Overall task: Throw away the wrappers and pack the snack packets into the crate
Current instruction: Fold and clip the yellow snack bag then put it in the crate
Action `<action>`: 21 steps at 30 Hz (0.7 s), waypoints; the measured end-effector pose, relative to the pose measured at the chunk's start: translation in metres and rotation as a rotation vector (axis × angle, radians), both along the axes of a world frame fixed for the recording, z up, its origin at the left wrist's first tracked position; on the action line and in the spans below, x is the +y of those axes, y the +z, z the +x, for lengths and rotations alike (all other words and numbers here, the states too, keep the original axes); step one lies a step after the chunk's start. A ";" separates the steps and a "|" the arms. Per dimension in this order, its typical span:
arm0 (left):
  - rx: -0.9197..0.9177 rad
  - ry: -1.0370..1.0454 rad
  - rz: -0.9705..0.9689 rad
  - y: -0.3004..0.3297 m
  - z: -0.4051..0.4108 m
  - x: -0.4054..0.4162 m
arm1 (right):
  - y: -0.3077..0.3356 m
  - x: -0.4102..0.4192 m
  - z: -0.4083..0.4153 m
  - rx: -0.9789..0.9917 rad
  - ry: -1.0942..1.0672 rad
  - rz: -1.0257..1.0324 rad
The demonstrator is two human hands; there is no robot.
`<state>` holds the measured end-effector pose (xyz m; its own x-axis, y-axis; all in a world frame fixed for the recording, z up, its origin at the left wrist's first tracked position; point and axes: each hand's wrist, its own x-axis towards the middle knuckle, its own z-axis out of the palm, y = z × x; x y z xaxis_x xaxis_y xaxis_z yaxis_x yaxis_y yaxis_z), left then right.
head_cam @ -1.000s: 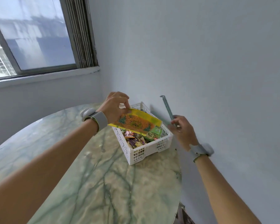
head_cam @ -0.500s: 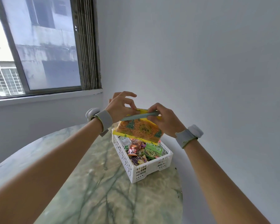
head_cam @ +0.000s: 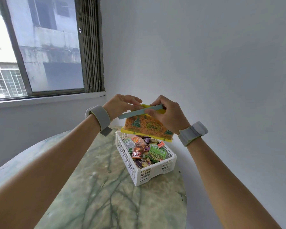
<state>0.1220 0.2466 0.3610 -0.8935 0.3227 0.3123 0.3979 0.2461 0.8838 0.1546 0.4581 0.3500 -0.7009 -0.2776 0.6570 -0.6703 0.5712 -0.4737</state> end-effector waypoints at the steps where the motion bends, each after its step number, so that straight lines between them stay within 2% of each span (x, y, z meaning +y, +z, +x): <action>1: -0.009 -0.011 0.005 0.000 0.001 0.000 | 0.003 0.000 0.001 0.008 -0.017 0.033; 6: -0.082 -0.097 0.024 -0.002 -0.001 -0.001 | 0.011 0.004 0.004 -0.009 -0.059 0.103; 9: -0.006 -0.079 -0.057 0.005 -0.002 -0.002 | 0.011 0.006 0.002 -0.011 -0.078 0.118; 15: 0.068 -0.040 -0.054 0.012 -0.003 0.008 | 0.018 0.011 -0.005 0.052 -0.144 0.171; 21: 0.056 -0.034 -0.253 -0.005 -0.008 -0.012 | 0.018 0.023 -0.009 0.001 -0.137 0.074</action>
